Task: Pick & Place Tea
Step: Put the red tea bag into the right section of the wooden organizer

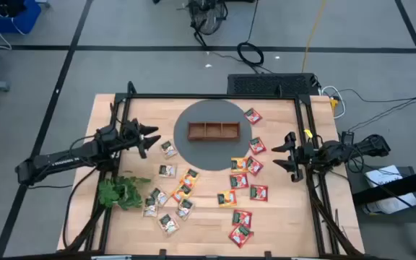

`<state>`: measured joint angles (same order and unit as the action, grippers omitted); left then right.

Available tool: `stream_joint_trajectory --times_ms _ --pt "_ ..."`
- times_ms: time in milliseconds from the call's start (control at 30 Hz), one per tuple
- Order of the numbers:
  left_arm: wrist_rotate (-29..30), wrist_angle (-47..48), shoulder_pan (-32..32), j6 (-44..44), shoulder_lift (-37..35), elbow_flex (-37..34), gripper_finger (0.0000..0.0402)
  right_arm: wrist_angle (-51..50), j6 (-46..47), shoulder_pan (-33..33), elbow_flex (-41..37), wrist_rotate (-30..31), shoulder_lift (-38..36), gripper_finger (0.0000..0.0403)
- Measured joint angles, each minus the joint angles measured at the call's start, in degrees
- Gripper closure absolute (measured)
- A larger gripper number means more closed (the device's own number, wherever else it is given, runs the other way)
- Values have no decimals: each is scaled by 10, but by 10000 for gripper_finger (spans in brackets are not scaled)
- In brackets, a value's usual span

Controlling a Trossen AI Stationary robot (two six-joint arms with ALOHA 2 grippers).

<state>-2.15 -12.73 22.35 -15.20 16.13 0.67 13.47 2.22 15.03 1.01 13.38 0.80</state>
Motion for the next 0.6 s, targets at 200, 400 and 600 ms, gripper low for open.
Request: stream_joint_trajectory --times_ms 200,400,600 --pt "33 -12 0 -27 25 0 188 10 -22 0 0 1 0 216" --pt "-83 -59 0 54 26 0 188 1 0 0 0 1 0 216" --pt "-83 -92 0 72 22 0 188 -33 16 0 0 1 0 216"
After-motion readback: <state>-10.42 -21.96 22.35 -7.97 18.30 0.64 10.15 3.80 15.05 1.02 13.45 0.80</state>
